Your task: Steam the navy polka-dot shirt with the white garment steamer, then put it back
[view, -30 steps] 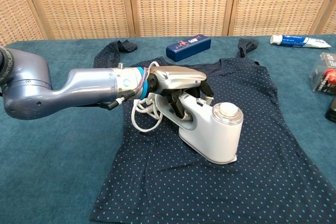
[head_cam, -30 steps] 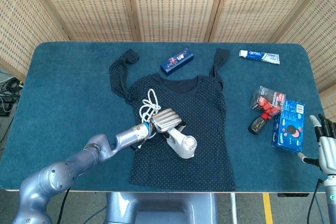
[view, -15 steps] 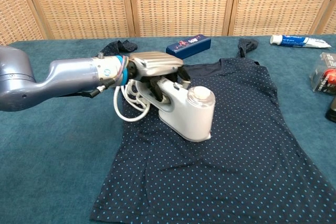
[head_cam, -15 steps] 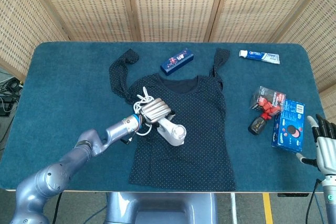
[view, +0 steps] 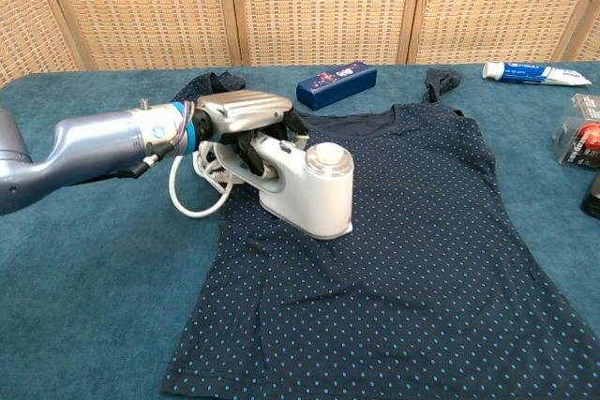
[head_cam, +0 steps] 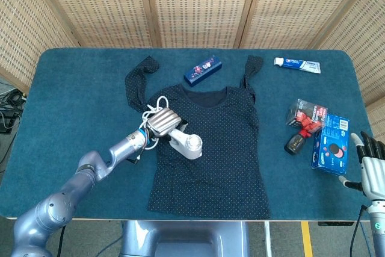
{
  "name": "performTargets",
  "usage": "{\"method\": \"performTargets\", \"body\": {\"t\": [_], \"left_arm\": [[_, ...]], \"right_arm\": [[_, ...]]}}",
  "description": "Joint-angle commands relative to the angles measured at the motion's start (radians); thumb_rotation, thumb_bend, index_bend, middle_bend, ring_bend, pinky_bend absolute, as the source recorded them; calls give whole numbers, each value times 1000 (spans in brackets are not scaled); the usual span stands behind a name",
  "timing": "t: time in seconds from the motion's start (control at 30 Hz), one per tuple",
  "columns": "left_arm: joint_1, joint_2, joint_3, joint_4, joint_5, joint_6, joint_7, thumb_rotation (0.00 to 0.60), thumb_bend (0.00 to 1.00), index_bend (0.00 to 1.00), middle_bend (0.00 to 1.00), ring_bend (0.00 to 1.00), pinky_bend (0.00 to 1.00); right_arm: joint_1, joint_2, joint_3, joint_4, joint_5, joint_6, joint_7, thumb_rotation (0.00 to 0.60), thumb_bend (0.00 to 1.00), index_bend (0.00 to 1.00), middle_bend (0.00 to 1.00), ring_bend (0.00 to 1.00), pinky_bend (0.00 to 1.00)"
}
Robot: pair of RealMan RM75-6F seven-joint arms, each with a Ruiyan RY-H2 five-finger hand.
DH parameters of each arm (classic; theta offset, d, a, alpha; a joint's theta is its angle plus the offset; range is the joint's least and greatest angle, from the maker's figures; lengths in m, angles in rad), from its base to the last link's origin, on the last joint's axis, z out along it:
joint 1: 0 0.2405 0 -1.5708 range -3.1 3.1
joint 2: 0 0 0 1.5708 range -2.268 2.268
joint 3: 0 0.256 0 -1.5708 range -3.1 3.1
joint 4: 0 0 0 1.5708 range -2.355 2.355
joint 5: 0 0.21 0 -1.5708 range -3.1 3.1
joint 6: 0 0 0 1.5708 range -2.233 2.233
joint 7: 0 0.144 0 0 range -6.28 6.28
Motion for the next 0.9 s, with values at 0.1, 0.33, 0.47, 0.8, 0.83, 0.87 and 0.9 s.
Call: {"method": "performTargets", "body": {"t": [0.1,0.33,0.47,0.8,0.83,0.87,0.9], "left_arm": [[-3,-28,5,-17,20,49,-23,600,851,1000,944,901,1000],[-18,-61,13,-41,45,82,-33,600,851,1000,944,901,1000],[-27,-82,18,-53,56,88,-38,600,850,1000,944,901,1000],[-47,-132,32,-37,83,93,-29,600,848,1000,943,901,1000],[-45,-132,34,-32,84,93,-27,600,848,1000,943,901,1000],[-42,-131,36,-23,84,91,-26,600,848,1000,944,901,1000],[-41,-130,37,-18,85,91,-25,600,848,1000,944,901,1000]], "right_arm": [[-1,1,1,-1,1,2,1,600,0,0,0,0,0],[1,1,-1,1,0,-3,2,600,0,0,0,0,0],[1,0,-2,1,-1,-3,0,600,0,0,0,0,0],[1,0,-1,2,2,-3,0,600,0,0,0,0,0],[1,0,-1,2,2,-2,1,600,0,0,0,0,0],[1,0,-2,3,1,-2,2,600,0,0,0,0,0],[1,0,-2,3,1,-2,2,600,0,0,0,0,0]]}}
